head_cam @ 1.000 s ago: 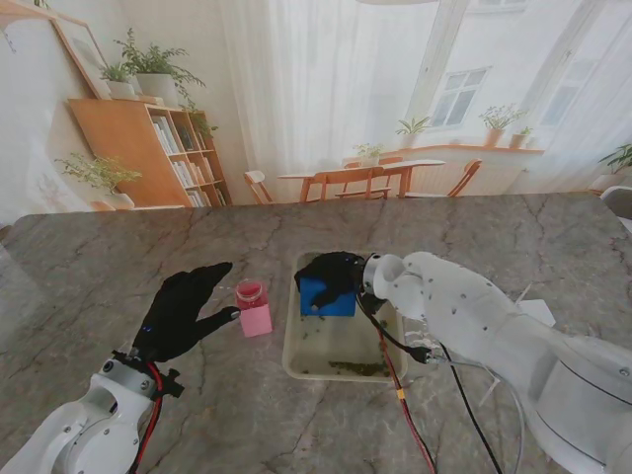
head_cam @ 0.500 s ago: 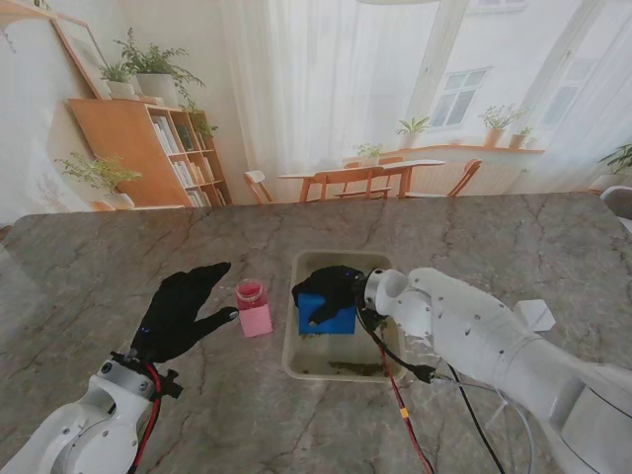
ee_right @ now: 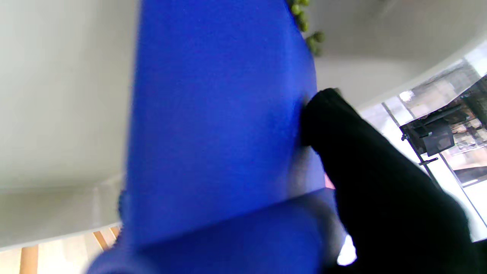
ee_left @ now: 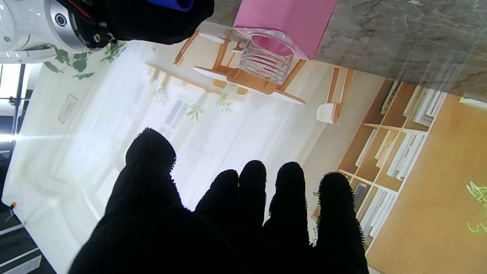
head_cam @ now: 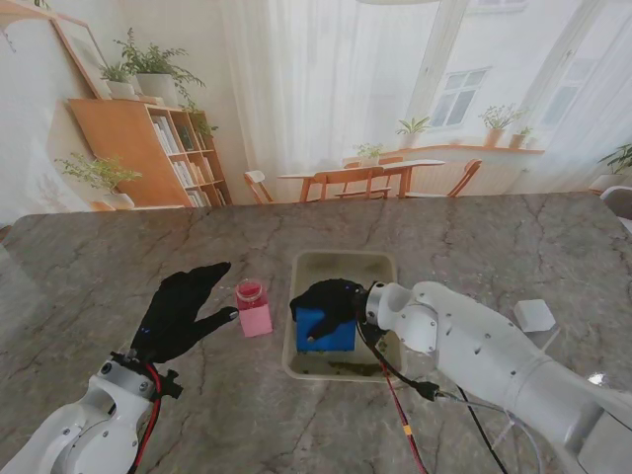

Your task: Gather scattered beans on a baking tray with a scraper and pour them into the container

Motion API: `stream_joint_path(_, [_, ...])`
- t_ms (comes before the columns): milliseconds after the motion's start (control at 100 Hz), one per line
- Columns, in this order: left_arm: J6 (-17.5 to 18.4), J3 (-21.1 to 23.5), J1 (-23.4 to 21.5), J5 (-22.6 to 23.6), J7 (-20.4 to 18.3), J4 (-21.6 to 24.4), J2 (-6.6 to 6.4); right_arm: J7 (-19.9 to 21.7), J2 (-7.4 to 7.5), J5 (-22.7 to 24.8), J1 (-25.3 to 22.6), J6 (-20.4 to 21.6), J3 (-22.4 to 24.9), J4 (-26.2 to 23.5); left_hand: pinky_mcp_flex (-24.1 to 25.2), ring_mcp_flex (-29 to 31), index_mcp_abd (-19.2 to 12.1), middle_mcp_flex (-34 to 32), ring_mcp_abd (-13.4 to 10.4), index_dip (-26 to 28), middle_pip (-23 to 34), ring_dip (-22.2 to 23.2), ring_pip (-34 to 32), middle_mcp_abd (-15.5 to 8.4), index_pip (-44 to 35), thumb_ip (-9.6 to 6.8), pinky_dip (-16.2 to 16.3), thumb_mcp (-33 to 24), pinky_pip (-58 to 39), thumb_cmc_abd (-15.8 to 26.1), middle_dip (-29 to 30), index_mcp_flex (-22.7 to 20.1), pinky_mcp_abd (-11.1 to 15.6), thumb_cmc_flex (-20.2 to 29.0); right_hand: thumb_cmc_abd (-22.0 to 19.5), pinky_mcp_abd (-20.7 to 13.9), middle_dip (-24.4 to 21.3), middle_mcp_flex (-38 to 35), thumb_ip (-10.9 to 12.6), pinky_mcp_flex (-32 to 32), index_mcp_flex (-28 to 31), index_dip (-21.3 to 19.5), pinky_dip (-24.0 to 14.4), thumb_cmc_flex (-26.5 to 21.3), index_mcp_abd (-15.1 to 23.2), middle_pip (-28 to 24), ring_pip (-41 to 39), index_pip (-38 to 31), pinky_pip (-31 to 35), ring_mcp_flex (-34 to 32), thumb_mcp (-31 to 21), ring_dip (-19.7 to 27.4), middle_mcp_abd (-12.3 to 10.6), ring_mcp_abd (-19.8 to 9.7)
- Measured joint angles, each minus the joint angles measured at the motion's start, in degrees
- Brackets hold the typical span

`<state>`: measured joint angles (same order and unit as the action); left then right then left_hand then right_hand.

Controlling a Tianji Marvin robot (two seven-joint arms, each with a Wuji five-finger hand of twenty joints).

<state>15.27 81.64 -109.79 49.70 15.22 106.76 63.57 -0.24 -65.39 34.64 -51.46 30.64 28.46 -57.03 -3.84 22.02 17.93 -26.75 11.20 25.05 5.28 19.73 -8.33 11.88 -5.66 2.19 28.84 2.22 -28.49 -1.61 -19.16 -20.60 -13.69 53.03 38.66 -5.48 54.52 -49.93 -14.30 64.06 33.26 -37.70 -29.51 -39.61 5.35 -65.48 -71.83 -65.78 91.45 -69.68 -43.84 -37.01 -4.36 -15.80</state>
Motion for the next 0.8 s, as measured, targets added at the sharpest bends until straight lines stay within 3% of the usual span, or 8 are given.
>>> stream_joint_path(460, [-0.01,-0.01,-0.1,0.07,0.17,0.09,0.01,3.7,1.82,-0.54,-5.28,-1.23,3.96,-5.13,0.0,0.36,0.0,0.0,0.0,0.0,0.0,0.0,0.0,0.0,0.0,0.0,0.0,0.0,0.01,0.0,0.0,0.0,0.0,0.0,0.51,-0.61,0.0,-0.24,-0.76,0.0,-0.01,0.01,0.0,2.83,-2.2,0.0,-0.01,0.06,0.59,-1.04,2.04,0.43,0.0,-1.75])
stream_joint_path(800, [-0.01,-0.01,-0.12,0.08,0.18,0.11,0.02,2.89,2.76,3.63,-9.32,-2.48,7.6,-9.2,0.0,0.37,0.0,0.0,0.0,0.0,0.0,0.0,0.0,0.0,0.0,0.0,0.0,0.0,0.01,0.0,0.0,0.0,-0.01,0.0,0.53,-1.2,0.01,-0.4,-0.82,0.07,-0.02,0.01,-0.12,2.92,-3.15,0.0,-0.9,0.11,1.53,-1.57,2.61,0.44,0.27,-2.73])
